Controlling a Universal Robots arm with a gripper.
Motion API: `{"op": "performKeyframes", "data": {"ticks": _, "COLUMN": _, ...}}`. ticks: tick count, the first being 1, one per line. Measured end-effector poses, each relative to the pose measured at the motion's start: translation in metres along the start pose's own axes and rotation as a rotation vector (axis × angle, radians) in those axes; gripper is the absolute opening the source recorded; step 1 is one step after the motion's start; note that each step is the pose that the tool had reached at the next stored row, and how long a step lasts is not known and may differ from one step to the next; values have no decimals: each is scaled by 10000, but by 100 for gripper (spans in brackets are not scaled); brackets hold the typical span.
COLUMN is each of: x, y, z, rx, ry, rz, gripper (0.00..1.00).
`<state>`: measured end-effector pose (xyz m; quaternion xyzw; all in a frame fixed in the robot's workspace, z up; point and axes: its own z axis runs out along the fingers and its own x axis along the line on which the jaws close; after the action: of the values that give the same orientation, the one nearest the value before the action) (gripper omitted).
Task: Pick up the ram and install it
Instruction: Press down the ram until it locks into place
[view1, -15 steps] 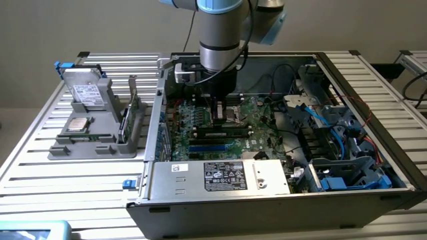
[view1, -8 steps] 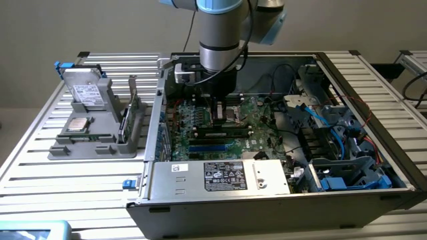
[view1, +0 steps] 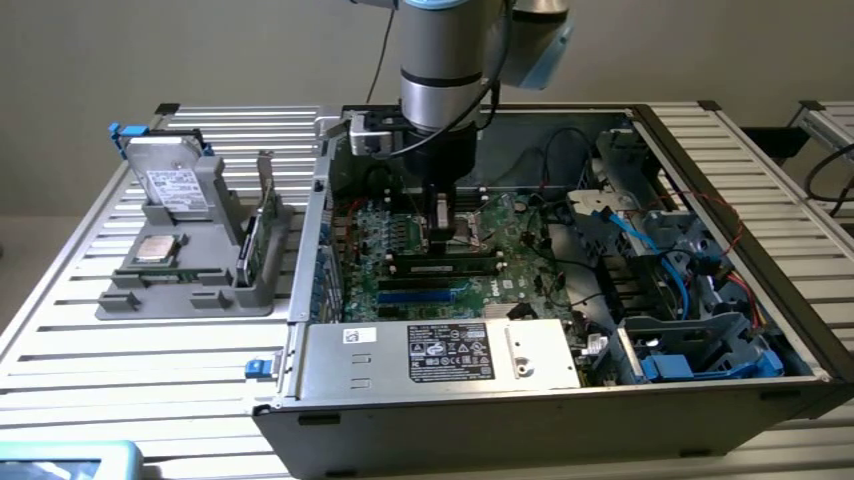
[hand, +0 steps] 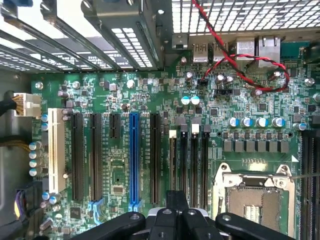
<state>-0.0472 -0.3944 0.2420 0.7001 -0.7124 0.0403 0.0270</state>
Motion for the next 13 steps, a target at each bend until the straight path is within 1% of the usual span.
{"op": "performKeyframes", "data": {"ticks": 3, "x": 3, "y": -81, "z": -39, "rx": -7, "ry": 0, "rz": -1, "gripper": 11}}
{"op": "performKeyframes", "data": {"ticks": 7, "x": 4, "y": -148, "z": -45, "rx": -8, "ry": 2, "rz": -1, "gripper": 11}}
{"op": "performKeyframes", "data": {"ticks": 13, "x": 4, "y": -155, "z": -44, "rx": -13, "ry": 1, "rz": 0, "gripper": 11}}
